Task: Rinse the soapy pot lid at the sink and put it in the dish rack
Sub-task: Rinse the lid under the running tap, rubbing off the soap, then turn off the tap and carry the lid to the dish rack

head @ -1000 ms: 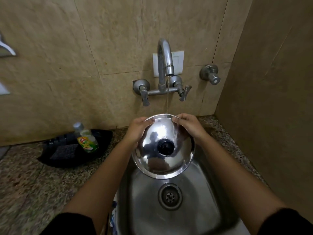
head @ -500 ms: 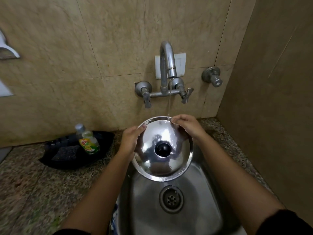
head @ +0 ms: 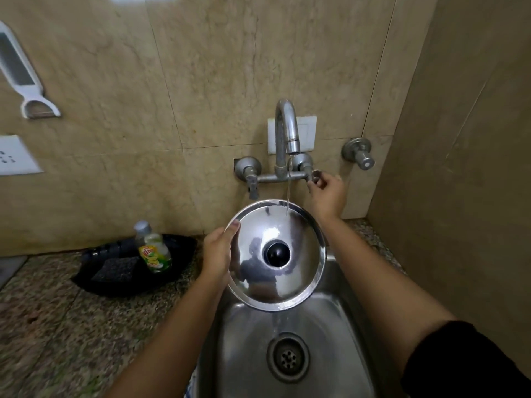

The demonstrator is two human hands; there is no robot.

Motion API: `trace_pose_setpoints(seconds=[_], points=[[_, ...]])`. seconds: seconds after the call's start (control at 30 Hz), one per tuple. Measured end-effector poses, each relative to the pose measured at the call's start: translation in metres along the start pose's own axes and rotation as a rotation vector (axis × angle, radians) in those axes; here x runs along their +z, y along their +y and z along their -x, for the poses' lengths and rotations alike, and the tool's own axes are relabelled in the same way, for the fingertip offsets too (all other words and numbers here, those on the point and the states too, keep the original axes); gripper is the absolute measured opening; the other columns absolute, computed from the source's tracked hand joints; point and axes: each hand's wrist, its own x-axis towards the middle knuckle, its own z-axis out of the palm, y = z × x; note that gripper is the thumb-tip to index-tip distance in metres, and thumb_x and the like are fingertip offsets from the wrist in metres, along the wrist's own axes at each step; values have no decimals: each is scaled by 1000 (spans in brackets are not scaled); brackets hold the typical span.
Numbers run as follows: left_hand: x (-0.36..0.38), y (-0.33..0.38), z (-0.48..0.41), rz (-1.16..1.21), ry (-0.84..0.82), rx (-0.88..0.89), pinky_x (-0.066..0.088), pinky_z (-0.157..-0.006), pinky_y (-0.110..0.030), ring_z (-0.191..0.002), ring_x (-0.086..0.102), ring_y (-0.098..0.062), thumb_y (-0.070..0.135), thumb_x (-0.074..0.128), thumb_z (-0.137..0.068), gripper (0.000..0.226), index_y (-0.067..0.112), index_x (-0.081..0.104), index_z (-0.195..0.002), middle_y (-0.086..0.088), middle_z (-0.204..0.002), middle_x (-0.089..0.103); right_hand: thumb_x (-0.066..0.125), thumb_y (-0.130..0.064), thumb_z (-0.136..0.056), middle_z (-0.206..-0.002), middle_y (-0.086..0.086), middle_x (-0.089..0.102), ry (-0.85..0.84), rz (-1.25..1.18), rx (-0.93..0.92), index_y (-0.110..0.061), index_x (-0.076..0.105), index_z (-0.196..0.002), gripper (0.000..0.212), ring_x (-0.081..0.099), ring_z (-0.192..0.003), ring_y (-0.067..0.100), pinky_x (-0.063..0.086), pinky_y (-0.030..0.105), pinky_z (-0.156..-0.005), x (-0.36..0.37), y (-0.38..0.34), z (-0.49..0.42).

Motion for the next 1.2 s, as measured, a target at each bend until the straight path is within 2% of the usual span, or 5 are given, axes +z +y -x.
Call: trace_pose_setpoints(seconds=[0.2,0.43,0.73,0.9,1.2], points=[[-10,-6,14,58,16,65,38,-47,-22,-53,43,-15,28,68,-85,31,13,53,-63,-2,-57,48,49,-31,-96,-110,4,58,-281,114,-59,-22,49,-135,41,60,-94,21,50,38,-85,-28,15,33],[-28,-2,36,196,23,223,49,-71,-29,-72,57,-15,22,65,-87,25,18,70,-63,-3,-71,63,46,-27,-98,-105,15,70,-769,-330,175,-4,61,-114,32,67,-101,28,54,37,-88,-86,22,93],[-37,-28,74,241,-24,176,57,-69,-21,-78,70,-8,21,52,-95,17,16,68,-97,2,-85,75,53,-10,-93,-80,-9,63,-742,-378,-118,-9,62,-99,11,61,-77,6,49,21,-70,-114,-3,109],[-34,-32,89,216,-31,158,54,-59,-15,-69,71,-1,17,48,-97,18,17,66,-96,8,-76,76,53,-11,-93,-83,-2,62,-747,-382,-162,-11,63,-96,10,60,-82,18,48,33,-76,-122,-11,112],[-74,20,71,160,65,72,55,-69,-22,-76,67,-9,11,49,-96,23,12,63,-114,5,-85,72,49,-9,-95,-55,-2,60,-611,-671,467,-15,60,-79,21,57,-49,12,46,26,-47,-64,-29,125]])
